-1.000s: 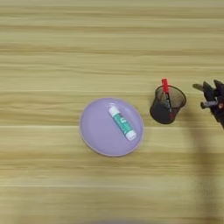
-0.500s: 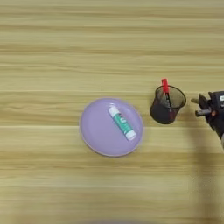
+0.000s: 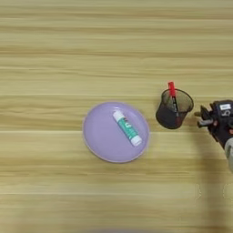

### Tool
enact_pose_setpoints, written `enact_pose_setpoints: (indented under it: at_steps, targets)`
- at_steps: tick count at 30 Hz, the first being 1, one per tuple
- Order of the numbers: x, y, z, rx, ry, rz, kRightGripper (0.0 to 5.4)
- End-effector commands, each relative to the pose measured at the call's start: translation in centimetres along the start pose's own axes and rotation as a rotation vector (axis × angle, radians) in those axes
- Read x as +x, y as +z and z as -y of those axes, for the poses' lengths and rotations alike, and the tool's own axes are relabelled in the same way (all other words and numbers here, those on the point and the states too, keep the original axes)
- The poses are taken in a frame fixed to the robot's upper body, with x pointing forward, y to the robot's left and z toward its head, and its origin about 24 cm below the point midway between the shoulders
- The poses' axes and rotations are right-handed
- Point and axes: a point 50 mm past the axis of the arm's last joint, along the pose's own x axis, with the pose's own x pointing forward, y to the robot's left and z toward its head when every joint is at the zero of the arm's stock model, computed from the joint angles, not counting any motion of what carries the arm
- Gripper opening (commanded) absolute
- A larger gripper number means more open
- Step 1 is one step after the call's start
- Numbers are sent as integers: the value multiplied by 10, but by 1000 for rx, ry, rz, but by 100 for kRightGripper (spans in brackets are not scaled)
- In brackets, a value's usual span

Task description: Move the objects on the table

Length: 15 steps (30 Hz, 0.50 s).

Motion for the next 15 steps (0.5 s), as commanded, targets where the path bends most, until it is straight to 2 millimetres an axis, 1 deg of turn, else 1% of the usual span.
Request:
enact_pose_setpoints:
  at_steps: [1,15]
  targets:
    - [10,25,10,-39,-36,60,114]
    - [11,8,11,-85,-23,-58,106]
